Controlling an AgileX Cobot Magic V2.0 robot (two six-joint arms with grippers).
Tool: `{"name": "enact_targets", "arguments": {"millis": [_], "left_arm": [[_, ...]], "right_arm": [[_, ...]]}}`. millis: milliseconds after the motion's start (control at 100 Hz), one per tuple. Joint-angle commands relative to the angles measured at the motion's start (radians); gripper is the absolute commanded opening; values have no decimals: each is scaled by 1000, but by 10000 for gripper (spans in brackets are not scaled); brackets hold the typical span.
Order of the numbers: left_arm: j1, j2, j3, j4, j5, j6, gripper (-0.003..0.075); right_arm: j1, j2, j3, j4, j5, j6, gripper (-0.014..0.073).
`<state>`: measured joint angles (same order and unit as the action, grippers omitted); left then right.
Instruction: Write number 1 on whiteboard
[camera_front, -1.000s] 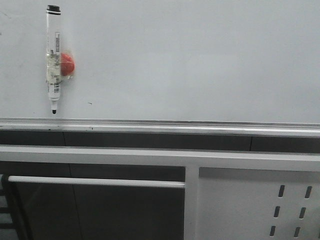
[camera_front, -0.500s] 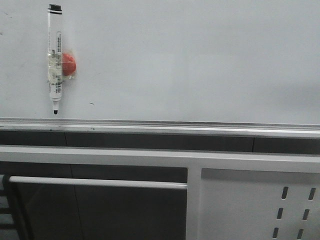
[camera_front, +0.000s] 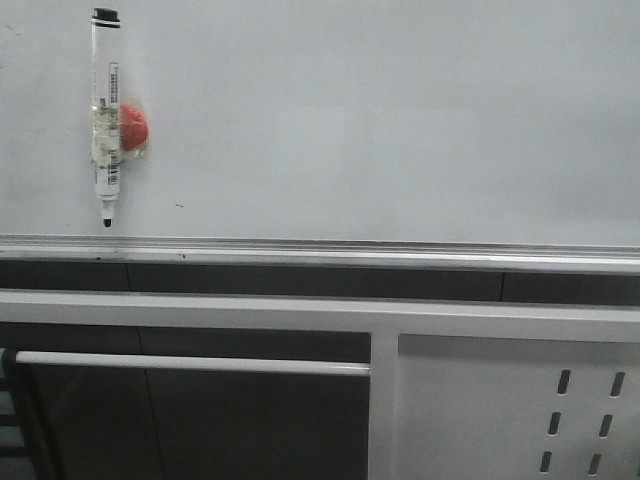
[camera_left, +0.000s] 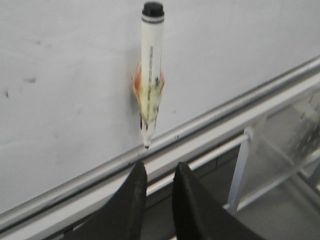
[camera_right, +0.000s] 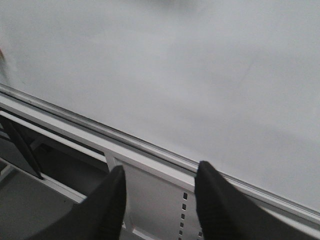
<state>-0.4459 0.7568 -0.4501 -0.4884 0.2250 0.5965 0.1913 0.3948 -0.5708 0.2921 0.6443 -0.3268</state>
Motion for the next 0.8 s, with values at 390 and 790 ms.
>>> {"name": "enact_targets", "arguments": {"millis": [390,790], "left_arm": [[-48,286,-9,-174,-417,-18,388],[-208,375,-7,-172,-626,-90,388]], "right_arm": [[-1,16,-36,13,-69,-12,301],[-1,29,-36,13,-126,-12,301]]}}
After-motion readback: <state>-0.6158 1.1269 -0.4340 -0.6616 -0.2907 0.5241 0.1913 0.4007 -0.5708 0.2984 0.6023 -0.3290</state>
